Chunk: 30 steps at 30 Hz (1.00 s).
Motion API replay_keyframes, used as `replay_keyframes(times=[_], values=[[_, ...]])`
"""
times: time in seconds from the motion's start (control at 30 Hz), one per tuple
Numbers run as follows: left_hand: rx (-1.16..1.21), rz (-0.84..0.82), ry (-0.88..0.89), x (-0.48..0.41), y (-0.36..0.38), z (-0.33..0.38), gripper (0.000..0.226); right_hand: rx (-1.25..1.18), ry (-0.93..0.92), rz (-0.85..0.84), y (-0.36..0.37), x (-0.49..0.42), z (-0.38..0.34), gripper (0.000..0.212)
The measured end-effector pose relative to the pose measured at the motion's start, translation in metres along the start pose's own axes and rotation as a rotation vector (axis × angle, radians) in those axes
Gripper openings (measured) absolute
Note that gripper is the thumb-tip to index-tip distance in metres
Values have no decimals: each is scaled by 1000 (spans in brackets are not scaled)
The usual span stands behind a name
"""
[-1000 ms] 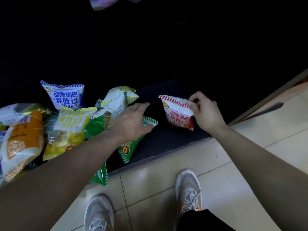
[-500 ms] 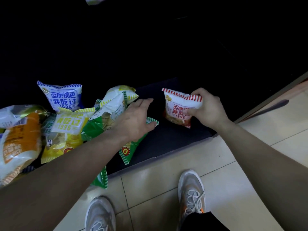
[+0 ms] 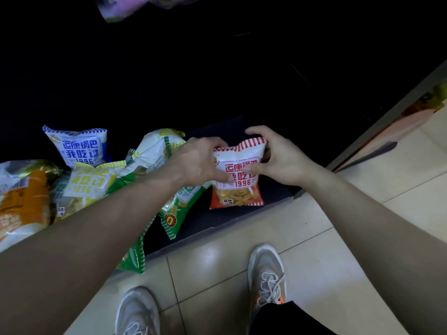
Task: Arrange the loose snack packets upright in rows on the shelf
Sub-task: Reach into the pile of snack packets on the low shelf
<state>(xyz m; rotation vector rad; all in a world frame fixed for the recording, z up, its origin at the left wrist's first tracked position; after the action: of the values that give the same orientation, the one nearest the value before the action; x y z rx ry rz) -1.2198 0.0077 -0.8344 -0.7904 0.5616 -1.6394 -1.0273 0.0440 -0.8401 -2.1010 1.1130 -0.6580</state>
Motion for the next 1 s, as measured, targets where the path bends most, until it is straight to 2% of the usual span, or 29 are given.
replay_keyframes(times=[0.07, 0.13, 0.27, 0.4, 0.6, 0.73, 0.87, 1.0], values=[[-15, 70, -24, -3, -5, -4, 81, -4, 58, 13, 5, 1, 8, 96], [-52, 187, -30, -10, -17, -5, 83, 42, 138, 20, 4, 0, 21, 102], [-47, 370, -18, -38, -46, -6, 88, 199, 231, -12, 4, -8, 37, 89], [-73, 395, -21, -87, -46, -2, 86, 305, 238, -108, 14, -29, 42, 74], [-93, 399, -100, -152, -27, -16, 74, 364, 287, -159, 32, -53, 61, 65], [11, 404, -128, -181, -20, -32, 70, 361, 293, -217, 48, -59, 74, 62], [17, 416, -51, -206, -17, -34, 69, 359, 294, -240, 56, -64, 84, 59], [-100, 458, 43, -214, -15, -24, 69, 334, 292, -245, 60, -66, 87, 59]])
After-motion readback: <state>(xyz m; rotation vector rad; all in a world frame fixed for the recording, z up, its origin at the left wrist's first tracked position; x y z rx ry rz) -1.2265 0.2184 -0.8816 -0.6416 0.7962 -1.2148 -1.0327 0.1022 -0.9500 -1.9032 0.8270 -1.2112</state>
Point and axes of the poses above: each hand's wrist, its own x-axis away from the middle knuckle, its own y-axis out of the palm, z = x × y, the point moved 5 cm from there along -x, towards the middle knuckle, and after that the axes turned 12 degrees about x, right-handed, at the moved point
